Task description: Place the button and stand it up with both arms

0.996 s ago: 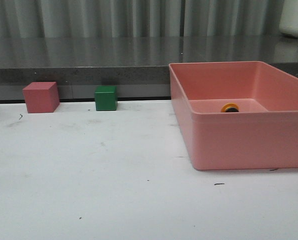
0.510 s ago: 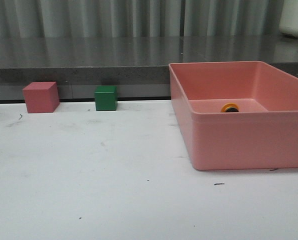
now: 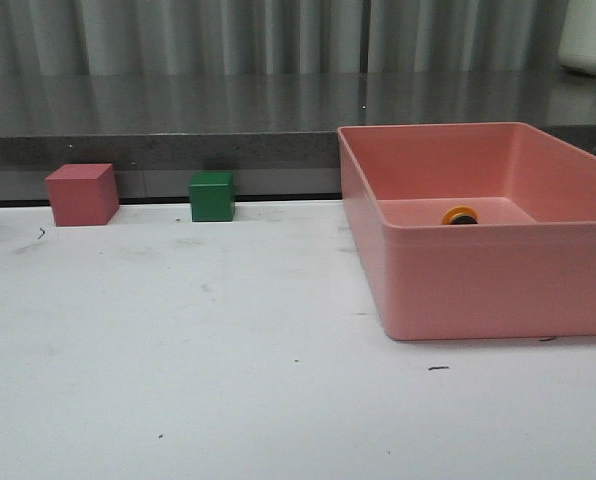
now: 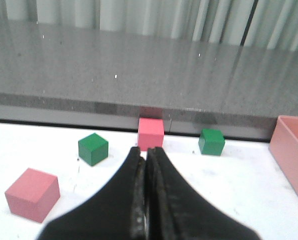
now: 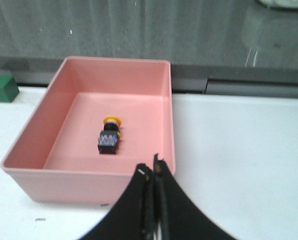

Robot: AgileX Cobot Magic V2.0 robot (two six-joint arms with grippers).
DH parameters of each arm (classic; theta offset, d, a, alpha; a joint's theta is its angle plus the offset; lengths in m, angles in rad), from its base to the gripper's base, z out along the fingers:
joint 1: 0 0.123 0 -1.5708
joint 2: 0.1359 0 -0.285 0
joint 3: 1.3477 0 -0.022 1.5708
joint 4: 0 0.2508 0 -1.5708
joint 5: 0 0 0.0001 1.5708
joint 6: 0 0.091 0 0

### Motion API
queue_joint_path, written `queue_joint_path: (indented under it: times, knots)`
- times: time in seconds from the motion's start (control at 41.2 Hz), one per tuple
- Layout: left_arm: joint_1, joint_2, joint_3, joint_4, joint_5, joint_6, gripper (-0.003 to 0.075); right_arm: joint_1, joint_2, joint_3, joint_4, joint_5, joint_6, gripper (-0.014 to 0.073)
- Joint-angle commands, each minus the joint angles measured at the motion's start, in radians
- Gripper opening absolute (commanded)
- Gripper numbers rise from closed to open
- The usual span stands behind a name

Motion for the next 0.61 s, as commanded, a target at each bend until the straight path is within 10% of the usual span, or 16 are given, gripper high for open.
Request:
queue_joint_path:
  times: [0.0, 0.316, 0.583]
  knots:
    - [0.0, 0.045, -0.022, 0.003, -0.049, -0.005, -0.002, -0.008, 0.061, -0.036, -0.013, -0.039, -0.005, -0.0068]
    - [0.0, 0.121, -0.011, 0.021, -0.036, -0.005, 0.0006, -0.008, 0.165, -0.036, -0.013, -0.005, -0.005, -0.0041]
    - [0.0, 0.123, -0.011, 0.029, -0.038, -0.005, 0.0529, -0.008, 0.173, -0.036, -0.013, 0.001, -0.005, 0.0569]
